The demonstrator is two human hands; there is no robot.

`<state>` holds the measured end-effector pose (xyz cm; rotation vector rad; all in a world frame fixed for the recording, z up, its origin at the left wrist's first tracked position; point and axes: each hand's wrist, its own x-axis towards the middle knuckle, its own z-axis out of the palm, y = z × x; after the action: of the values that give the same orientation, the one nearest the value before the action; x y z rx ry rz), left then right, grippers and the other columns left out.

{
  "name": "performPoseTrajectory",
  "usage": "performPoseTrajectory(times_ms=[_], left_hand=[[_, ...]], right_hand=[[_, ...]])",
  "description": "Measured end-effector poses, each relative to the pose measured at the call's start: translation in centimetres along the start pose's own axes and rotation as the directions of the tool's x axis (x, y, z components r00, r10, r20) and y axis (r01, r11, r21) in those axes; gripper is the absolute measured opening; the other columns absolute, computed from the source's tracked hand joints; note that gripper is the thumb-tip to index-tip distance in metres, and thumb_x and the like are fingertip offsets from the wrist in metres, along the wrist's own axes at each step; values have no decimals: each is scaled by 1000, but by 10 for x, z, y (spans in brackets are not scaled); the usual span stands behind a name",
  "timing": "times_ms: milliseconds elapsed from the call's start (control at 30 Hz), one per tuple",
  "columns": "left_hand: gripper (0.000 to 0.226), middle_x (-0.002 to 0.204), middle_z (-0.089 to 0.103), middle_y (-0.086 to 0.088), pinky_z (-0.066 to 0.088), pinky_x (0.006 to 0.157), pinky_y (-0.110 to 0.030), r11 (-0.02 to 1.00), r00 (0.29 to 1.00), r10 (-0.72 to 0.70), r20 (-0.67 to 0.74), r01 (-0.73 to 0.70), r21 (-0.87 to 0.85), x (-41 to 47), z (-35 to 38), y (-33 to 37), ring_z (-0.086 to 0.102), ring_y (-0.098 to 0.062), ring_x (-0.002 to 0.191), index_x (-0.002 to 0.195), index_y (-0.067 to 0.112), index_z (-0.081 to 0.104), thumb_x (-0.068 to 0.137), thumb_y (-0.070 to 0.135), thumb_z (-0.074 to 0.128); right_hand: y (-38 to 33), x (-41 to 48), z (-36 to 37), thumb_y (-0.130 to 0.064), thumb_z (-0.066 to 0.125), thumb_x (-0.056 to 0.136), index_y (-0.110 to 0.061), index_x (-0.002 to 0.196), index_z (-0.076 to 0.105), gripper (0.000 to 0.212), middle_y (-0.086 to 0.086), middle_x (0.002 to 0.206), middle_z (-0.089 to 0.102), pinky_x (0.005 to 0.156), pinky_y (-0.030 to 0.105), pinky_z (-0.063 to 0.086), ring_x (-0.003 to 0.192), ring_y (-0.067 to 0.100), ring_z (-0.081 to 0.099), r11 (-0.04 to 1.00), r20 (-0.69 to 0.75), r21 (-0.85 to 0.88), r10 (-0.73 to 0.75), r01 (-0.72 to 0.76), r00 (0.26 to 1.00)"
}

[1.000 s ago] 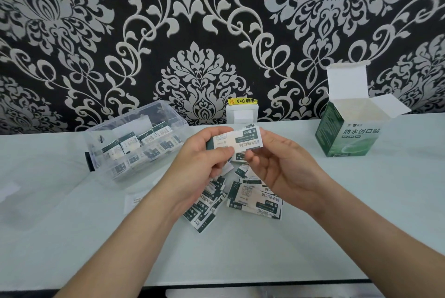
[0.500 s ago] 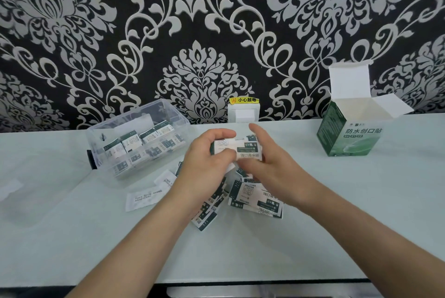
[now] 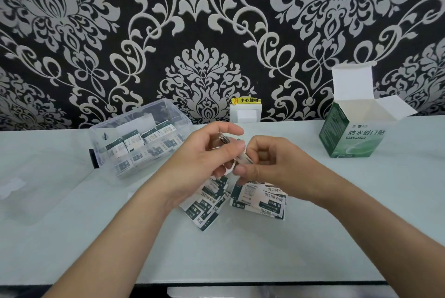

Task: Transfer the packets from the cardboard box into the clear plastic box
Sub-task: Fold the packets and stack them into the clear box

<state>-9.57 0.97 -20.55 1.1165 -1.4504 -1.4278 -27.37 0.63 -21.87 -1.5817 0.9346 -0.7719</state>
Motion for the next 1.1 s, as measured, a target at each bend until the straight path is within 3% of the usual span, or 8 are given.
performPoseTrajectory(times_ms=[200, 333, 433, 533, 600, 733, 967, 1100], left_hand=[[12, 61, 57, 2, 45, 48, -22, 995, 998, 30, -47, -25, 99, -2, 7, 0, 52, -14, 49, 105, 14, 60, 93, 14, 59], [52, 112, 55, 9, 53, 71, -27, 958, 990, 102, -97, -71, 278, -1, 4, -1, 61, -13, 91, 123, 38, 50, 76, 50, 68], [100, 149, 22, 22, 34, 98, -13, 779, 978, 205, 37, -186, 599, -8, 7, 0, 24, 0, 136, 140, 52, 24, 58, 57, 80], [116, 154, -3, 26, 20, 111, -22, 649, 964, 232, 130, -253, 717, -11, 18, -8, -3, -1, 144, 144, 53, 8, 57, 53, 85], [111, 156, 4, 20, 22, 115, -28, 642, 953, 281, 113, -274, 716, -8, 20, -13, 4, -3, 145, 144, 51, 12, 60, 50, 85], [95, 144, 27, 17, 37, 89, -1, 713, 939, 334, 77, -306, 631, -6, 16, -13, 31, 1, 132, 142, 38, 31, 64, 31, 86], [79, 119, 28, 13, 56, 74, -33, 665, 937, 349, 20, -263, 699, -6, 16, -13, 53, -5, 98, 131, 45, 38, 59, 42, 70], [77, 129, 29, 13, 55, 82, -35, 668, 943, 331, 34, -260, 697, -5, 14, -15, 44, -9, 119, 129, 48, 36, 59, 49, 67]], right_hand=[[-3, -3, 1, -27, 67, 85, 9, 93, 49, 41, 17, 104, 73, 85, 45, 50, 94, 38, 71, 984, 161, 133, 98, -120, 982], [0, -1, 3, -28, 67, 82, 8, 95, 54, 41, 17, 94, 74, 83, 44, 53, 87, 37, 71, 946, 91, 269, 160, -179, 983], [-1, 0, 4, -24, 65, 82, -9, 81, 56, 18, 16, 86, 71, 68, 31, 55, 70, 26, 67, 860, 78, 461, 208, -220, 975], [-3, -1, 7, -22, 63, 86, -6, 96, 54, 21, 11, 76, 69, 59, 29, 55, 62, 20, 67, 817, 99, 529, 210, -231, 973], [-3, -2, 8, -23, 65, 86, -6, 96, 53, 23, 8, 72, 68, 56, 28, 52, 61, 18, 65, 824, 114, 523, 188, -220, 975], [1, -1, 7, -21, 64, 85, -8, 110, 52, 31, 11, 80, 71, 60, 27, 55, 68, 20, 68, 803, 140, 556, 163, -214, 977], [9, 1, 7, -24, 64, 84, -10, 104, 52, 27, 11, 86, 62, 73, 31, 55, 74, 15, 67, 832, 187, 513, 132, -211, 974], [9, 2, 7, -22, 63, 84, -8, 98, 53, 23, 9, 82, 64, 67, 27, 54, 74, 14, 68, 824, 175, 533, 115, -193, 978]])
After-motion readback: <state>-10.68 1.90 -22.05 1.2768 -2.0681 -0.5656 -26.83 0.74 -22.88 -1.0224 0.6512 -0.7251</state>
